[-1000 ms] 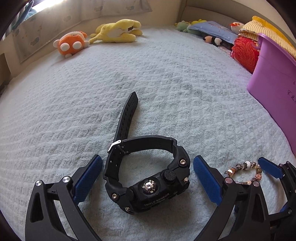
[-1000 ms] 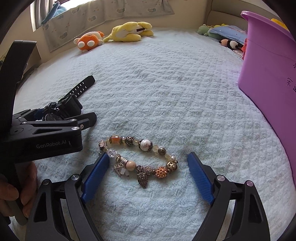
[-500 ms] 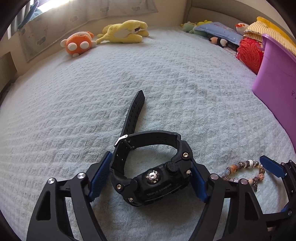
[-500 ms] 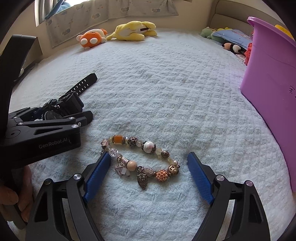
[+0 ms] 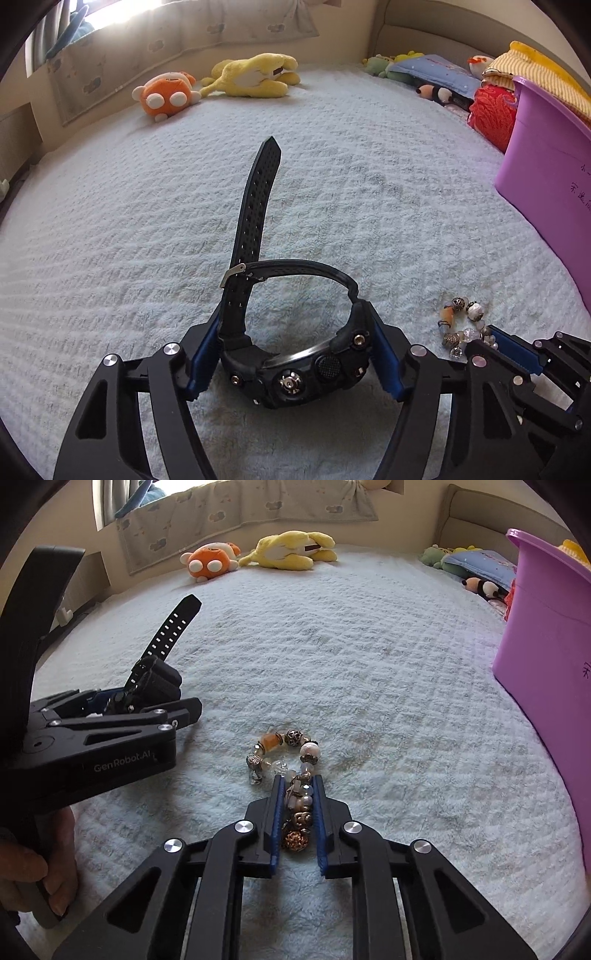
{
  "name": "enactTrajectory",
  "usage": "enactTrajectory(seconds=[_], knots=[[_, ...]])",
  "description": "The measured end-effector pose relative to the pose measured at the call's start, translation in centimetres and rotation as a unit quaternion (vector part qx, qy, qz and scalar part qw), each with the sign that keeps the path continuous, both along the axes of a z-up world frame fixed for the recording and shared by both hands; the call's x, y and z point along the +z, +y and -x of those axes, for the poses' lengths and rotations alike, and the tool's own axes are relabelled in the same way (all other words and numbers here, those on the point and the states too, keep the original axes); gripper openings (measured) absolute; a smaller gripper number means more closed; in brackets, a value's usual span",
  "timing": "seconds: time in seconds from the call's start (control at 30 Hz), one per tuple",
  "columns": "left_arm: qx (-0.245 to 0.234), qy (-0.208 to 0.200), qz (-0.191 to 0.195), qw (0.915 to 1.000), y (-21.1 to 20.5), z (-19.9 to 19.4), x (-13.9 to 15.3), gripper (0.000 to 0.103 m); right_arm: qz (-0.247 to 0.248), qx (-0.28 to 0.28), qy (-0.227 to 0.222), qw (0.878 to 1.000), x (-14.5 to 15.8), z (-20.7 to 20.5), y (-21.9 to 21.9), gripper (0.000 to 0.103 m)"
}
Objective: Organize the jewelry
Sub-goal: 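Close the left gripper on the black watch while the right closes on the beaded bracelet, then lift the black watch and beaded bracelet and carry both to the pink tub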
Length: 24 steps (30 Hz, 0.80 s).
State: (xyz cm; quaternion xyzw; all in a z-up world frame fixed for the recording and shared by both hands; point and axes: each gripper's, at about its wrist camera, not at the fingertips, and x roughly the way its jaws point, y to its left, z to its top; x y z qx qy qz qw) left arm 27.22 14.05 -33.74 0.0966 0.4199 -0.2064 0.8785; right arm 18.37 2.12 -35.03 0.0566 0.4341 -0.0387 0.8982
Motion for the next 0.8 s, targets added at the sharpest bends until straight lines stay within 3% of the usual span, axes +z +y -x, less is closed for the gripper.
enactTrajectory(seconds=[0.2, 0.5, 0.8], knots=[[0.000, 0.007, 0.005, 1.0000, 0.4, 1.1, 0.6, 0.068, -0.071, -0.024, -0.006, 0.997, 0.3, 1.4, -1.6, 0.012], [-0.002, 0.009, 0.009, 0.9999, 1.0, 3.0, 1.9, 0.068, -0.043, -0.020, -0.009, 0.999, 1.7, 3.5, -0.9, 0.011], [-0.008, -0.004, 0.015, 0.9999, 1.4, 5.0, 4.4, 0.068, -0.048, -0.018, -0.019, 0.999, 3.6, 5.0, -0.5, 0.011]])
